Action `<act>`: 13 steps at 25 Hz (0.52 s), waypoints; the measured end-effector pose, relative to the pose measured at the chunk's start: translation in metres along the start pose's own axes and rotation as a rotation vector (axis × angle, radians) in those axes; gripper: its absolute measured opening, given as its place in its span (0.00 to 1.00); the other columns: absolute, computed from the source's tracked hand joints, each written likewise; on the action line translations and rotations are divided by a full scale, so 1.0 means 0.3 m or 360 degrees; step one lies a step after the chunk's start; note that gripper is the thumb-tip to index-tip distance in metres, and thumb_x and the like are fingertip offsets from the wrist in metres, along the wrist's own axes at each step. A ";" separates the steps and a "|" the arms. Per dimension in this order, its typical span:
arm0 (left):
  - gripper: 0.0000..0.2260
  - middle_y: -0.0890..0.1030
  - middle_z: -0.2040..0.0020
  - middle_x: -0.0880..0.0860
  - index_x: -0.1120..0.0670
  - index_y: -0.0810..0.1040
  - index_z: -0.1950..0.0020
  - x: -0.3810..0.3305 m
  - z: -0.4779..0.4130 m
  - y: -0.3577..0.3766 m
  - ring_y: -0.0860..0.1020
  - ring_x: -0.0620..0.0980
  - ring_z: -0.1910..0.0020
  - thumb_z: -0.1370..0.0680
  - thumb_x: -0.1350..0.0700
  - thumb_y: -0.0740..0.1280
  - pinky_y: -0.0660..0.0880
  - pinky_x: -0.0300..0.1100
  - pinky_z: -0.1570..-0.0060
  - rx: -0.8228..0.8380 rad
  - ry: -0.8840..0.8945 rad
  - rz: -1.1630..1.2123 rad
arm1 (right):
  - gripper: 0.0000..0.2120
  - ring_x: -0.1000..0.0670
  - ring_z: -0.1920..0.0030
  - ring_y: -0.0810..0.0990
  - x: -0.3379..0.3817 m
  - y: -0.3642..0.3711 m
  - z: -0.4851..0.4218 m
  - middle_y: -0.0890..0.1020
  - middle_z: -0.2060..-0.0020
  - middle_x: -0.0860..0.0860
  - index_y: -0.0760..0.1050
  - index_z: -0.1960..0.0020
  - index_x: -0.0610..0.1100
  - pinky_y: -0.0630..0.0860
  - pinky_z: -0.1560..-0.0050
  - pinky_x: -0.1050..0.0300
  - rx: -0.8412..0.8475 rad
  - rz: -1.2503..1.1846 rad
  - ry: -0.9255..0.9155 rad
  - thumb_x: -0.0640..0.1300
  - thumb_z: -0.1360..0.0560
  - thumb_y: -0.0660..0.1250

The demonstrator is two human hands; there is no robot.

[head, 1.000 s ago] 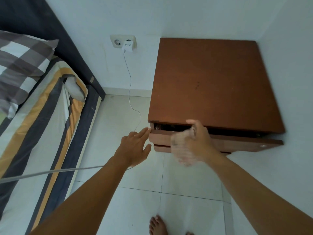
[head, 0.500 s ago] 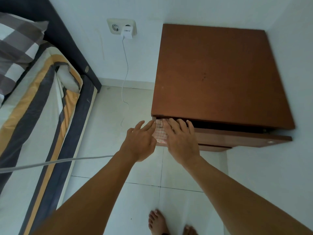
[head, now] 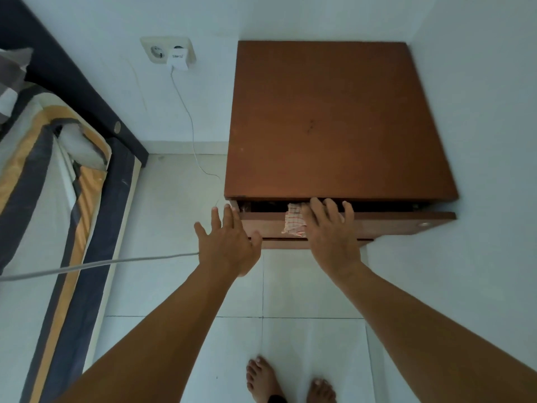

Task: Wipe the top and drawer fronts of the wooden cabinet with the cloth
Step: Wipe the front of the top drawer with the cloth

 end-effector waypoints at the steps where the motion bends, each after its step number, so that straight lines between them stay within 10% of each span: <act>1: 0.33 0.50 0.16 0.55 0.56 0.47 0.17 -0.061 0.000 -0.020 0.47 0.58 0.17 0.18 0.41 0.42 0.49 0.65 0.24 -0.0069 0.0055 0.0020 | 0.22 0.40 0.37 0.76 -0.029 0.003 0.006 0.76 0.35 0.44 0.73 0.31 0.42 0.71 0.33 0.36 -0.0010 0.0035 0.0003 0.44 0.24 0.69; 13: 0.32 0.46 0.16 0.55 0.56 0.42 0.17 -0.265 -0.002 0.034 0.45 0.57 0.17 0.16 0.42 0.44 0.45 0.66 0.22 -0.0051 0.0123 0.0002 | 0.26 0.40 0.50 0.77 -0.248 0.009 0.099 0.79 0.43 0.45 0.73 0.28 0.48 0.74 0.44 0.41 -0.0184 -0.0022 0.0092 0.39 0.26 0.70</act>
Point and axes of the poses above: each hand's wrist, its own z-axis away from the middle knuckle, its own y-axis out of the palm, x = y × z, the point moved 9 cm from there along -z, towards the middle knuckle
